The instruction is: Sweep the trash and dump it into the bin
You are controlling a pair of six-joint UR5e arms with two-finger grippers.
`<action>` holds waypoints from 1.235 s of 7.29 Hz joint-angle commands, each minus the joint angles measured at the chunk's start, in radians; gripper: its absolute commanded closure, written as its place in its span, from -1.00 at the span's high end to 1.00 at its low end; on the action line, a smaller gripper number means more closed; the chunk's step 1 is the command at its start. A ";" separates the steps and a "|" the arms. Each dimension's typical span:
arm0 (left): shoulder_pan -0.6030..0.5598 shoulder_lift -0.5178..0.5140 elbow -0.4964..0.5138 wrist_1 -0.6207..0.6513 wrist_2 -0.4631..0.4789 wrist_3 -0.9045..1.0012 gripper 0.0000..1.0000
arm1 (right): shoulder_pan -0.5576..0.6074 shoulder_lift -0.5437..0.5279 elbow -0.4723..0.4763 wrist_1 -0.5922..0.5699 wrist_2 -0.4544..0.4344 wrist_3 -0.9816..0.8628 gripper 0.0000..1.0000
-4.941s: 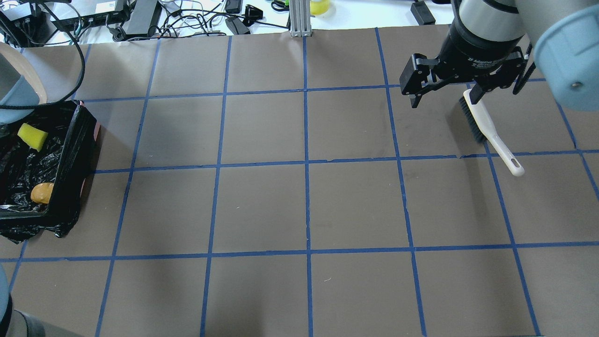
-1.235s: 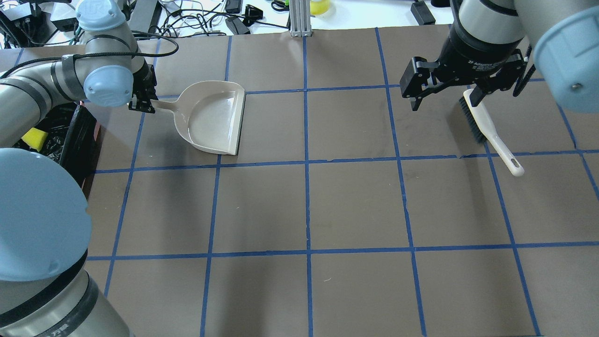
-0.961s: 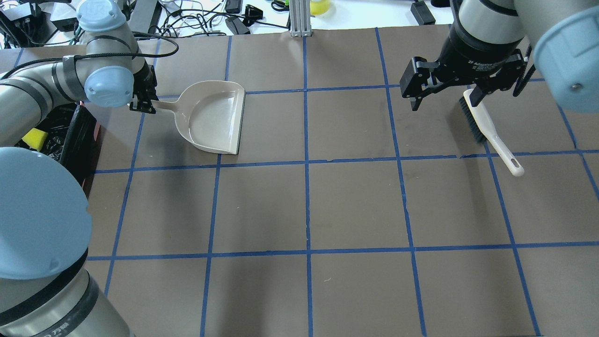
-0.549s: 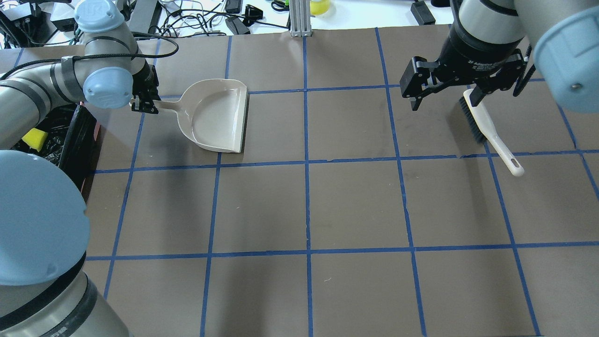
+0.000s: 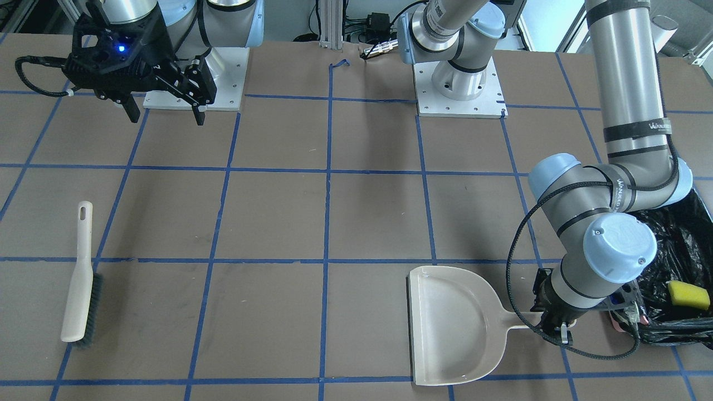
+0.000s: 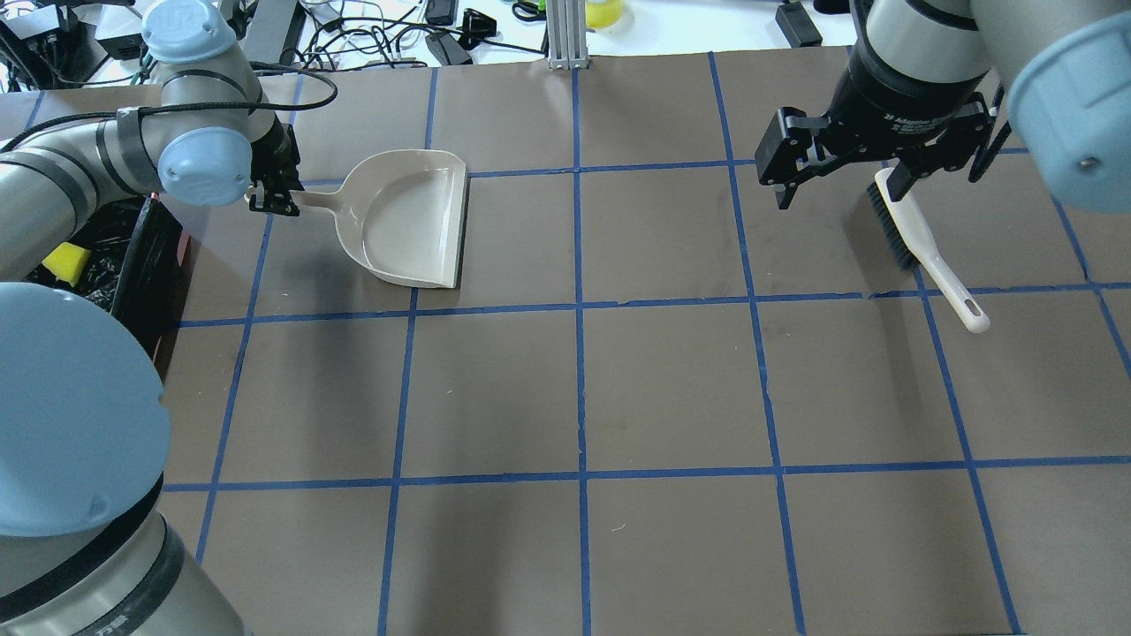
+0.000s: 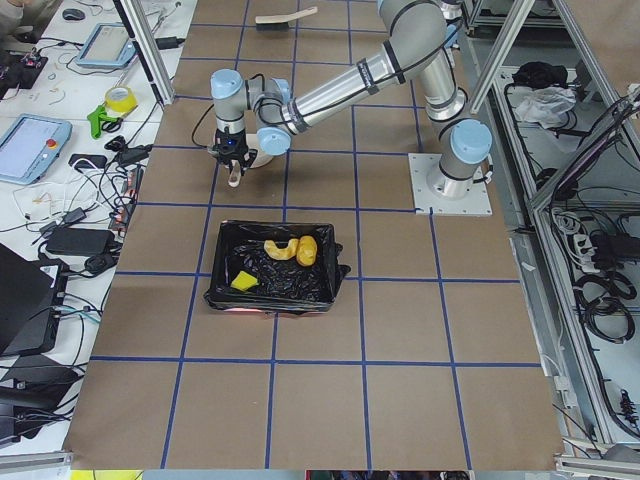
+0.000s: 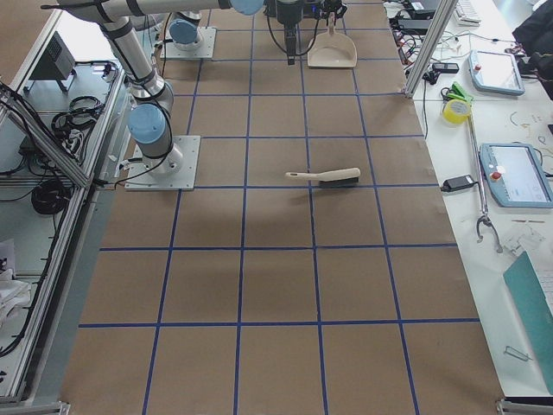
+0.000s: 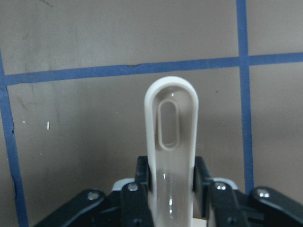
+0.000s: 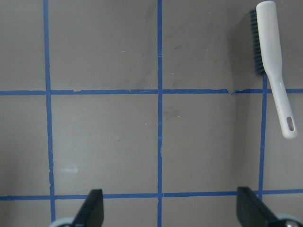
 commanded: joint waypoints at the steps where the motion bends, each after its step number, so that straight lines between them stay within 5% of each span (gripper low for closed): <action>1: 0.000 0.001 -0.002 0.000 0.000 -0.021 -0.86 | 0.000 -0.001 0.000 -0.001 0.000 -0.001 1.00; 4: 0.000 0.012 -0.024 0.002 0.007 -0.007 0.08 | 0.000 -0.003 0.000 0.000 0.000 -0.001 1.00; 6: 0.000 0.021 -0.024 0.002 0.007 -0.005 0.49 | 0.000 -0.001 0.000 0.000 0.000 -0.001 1.00; 9: 0.000 0.086 -0.010 0.006 -0.005 0.090 0.63 | 0.000 -0.001 0.000 0.000 0.000 -0.001 1.00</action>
